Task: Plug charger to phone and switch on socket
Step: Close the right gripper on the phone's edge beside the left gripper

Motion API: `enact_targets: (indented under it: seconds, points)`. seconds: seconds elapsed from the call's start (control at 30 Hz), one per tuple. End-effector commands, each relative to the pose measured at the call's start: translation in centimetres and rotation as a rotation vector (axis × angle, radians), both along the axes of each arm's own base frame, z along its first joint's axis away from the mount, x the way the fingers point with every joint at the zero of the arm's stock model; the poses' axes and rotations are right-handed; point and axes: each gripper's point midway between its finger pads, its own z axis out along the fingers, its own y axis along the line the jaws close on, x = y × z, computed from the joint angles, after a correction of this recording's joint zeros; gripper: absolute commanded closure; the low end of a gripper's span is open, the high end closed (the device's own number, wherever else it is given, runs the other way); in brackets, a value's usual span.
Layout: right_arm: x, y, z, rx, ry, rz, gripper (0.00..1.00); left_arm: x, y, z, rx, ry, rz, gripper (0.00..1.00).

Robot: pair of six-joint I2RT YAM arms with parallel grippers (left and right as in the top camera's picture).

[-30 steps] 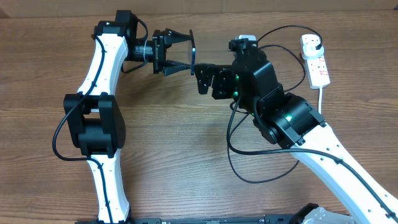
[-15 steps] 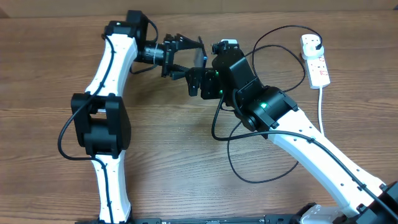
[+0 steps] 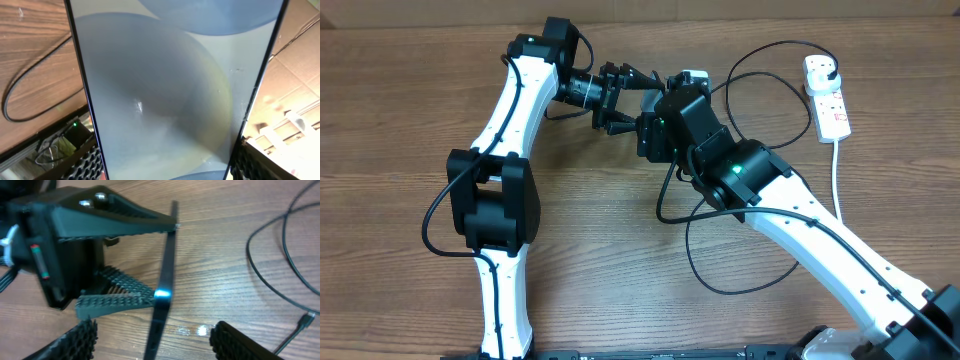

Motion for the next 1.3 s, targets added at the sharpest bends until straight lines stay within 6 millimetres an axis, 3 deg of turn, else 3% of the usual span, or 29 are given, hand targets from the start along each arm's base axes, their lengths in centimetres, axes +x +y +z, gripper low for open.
enact_targets:
  seconds: [0.0,0.47,0.7,1.27]
  points:
    - [0.8,-0.3,1.0,0.013,-0.034,-0.063,0.29,0.2,-0.6,0.9,-0.029,-0.020,-0.010,0.43]
    - [1.5,0.1,0.1,0.031,-0.023,-0.090,0.39,0.1,-0.8,0.9,-0.028,-0.021,-0.015,0.43]
    - [1.9,0.1,-1.4,0.000,-0.003,-0.100,0.42,0.1,-0.8,0.6,-0.010,-0.025,-0.015,0.43]
    - [2.5,0.4,-0.8,0.002,-0.040,-0.092,0.62,0.1,-0.9,0.5,-0.004,-0.033,-0.019,0.43]
